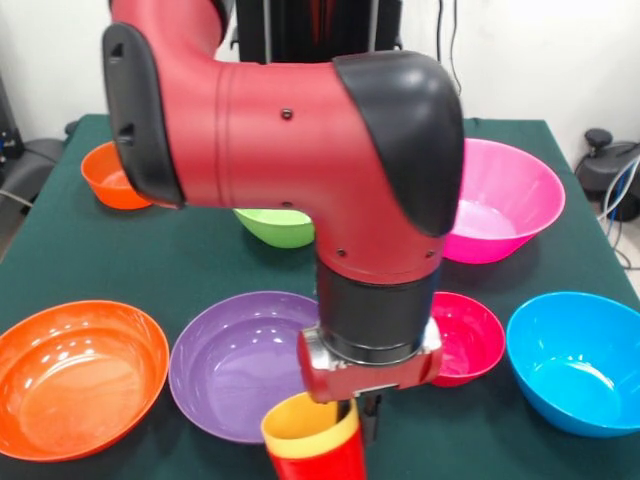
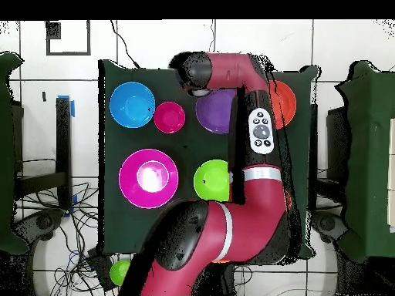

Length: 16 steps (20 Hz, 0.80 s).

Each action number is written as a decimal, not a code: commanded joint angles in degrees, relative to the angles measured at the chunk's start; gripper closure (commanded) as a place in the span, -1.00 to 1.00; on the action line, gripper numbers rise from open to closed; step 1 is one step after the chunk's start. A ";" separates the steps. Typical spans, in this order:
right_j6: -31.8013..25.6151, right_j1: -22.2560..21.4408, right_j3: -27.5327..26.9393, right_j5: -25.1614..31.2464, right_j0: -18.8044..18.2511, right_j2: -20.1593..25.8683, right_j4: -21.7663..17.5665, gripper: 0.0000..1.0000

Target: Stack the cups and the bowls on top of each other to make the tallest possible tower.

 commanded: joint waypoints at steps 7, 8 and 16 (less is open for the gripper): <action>-22.08 -0.46 -0.55 -0.51 0.37 4.62 -2.68 1.00; -22.04 -0.37 -0.83 -0.47 0.45 4.66 -2.77 1.00; -21.83 -1.06 0.24 -1.85 0.55 3.84 -3.96 1.00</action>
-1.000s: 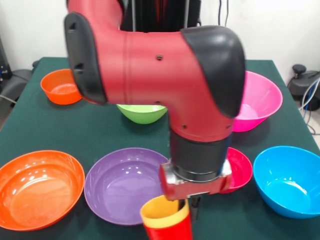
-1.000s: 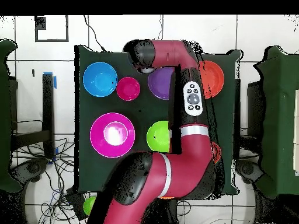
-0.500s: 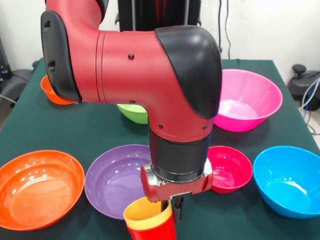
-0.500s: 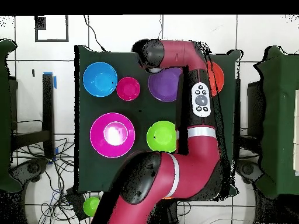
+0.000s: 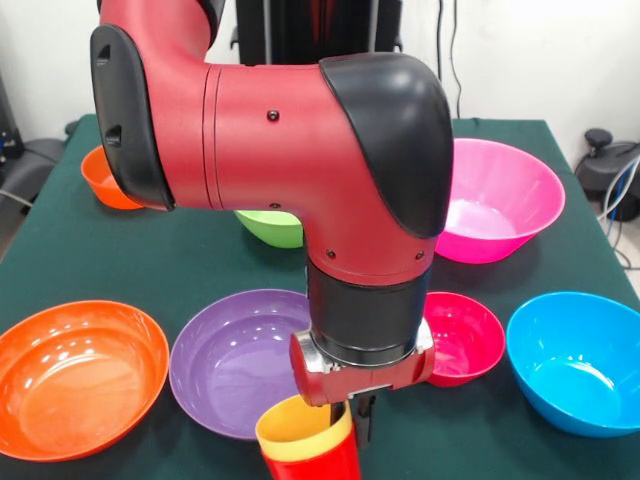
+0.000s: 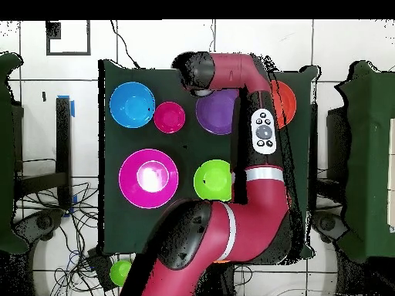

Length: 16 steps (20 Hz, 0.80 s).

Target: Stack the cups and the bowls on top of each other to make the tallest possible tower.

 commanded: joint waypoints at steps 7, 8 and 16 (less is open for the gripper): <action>-18.85 -1.63 1.36 -2.57 0.60 3.11 -3.53 1.00; -19.05 -1.58 1.38 -2.64 0.54 3.19 -3.55 1.00; -21.51 -2.04 1.59 -1.86 -0.49 3.84 -3.22 1.00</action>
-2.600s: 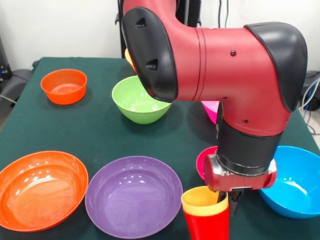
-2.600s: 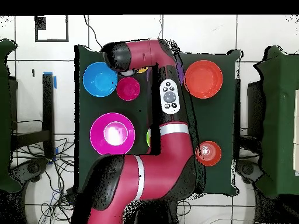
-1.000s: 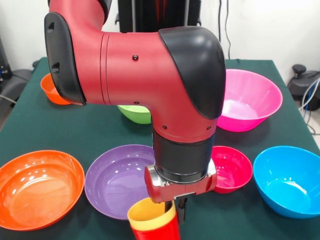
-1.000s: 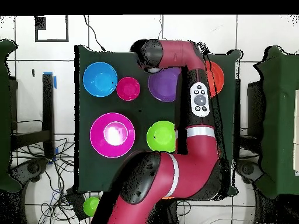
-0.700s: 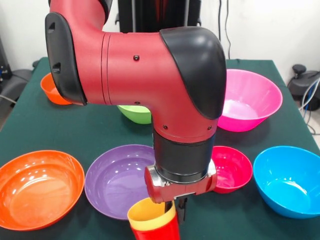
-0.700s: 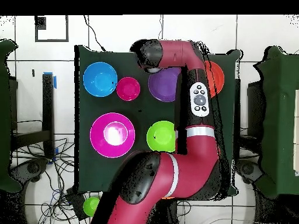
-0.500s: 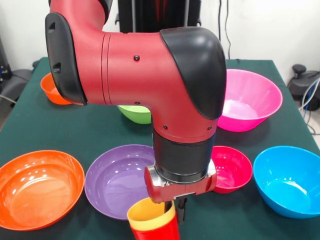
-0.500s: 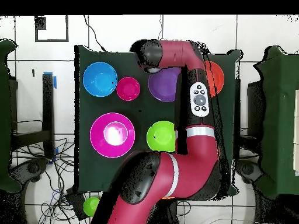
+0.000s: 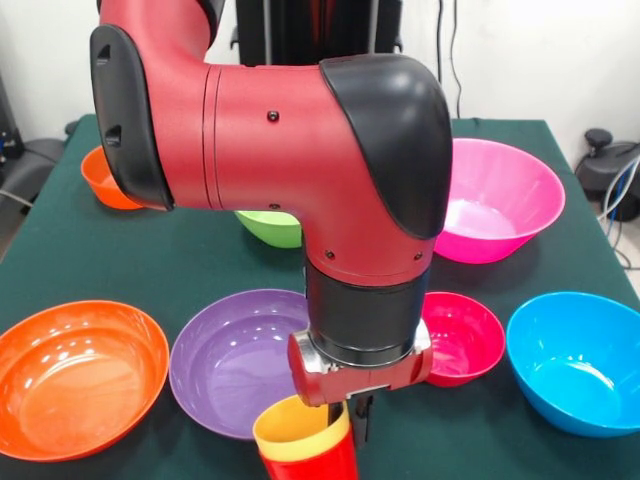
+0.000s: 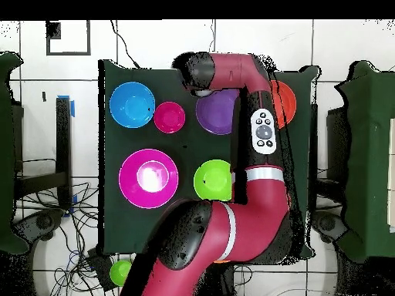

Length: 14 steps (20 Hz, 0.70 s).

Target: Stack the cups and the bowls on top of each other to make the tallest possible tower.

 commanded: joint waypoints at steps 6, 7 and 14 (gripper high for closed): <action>-23.36 -2.77 2.17 -0.69 -1.19 3.87 -2.68 1.00; -23.65 -2.87 2.00 -0.04 -1.14 3.82 -2.67 1.00; -22.57 -5.81 5.17 1.56 -1.74 2.43 -1.37 1.00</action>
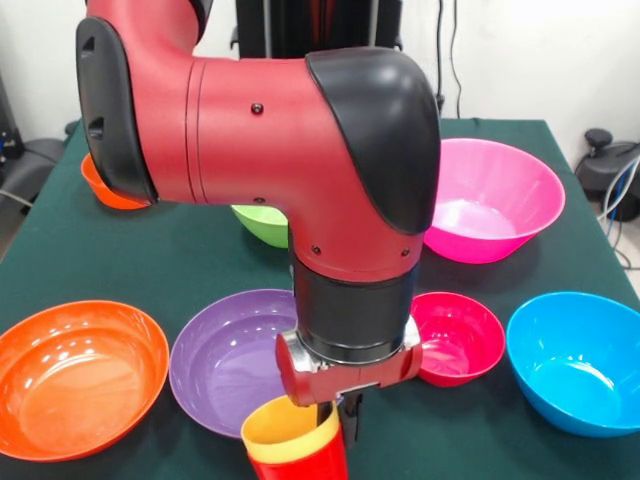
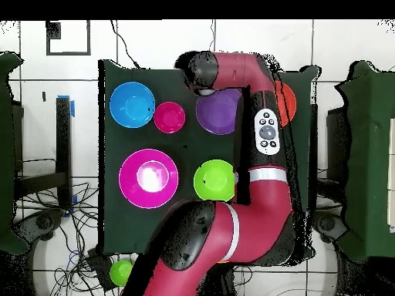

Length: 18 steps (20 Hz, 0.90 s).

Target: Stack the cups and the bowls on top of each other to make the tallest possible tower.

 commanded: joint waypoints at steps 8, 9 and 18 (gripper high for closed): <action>-14.60 -8.36 8.38 4.37 -0.80 0.64 -0.50 1.00; -14.07 -8.46 8.66 4.60 -0.83 0.51 -0.45 1.00; -9.30 -8.13 8.12 5.30 -0.10 -0.39 -0.19 1.00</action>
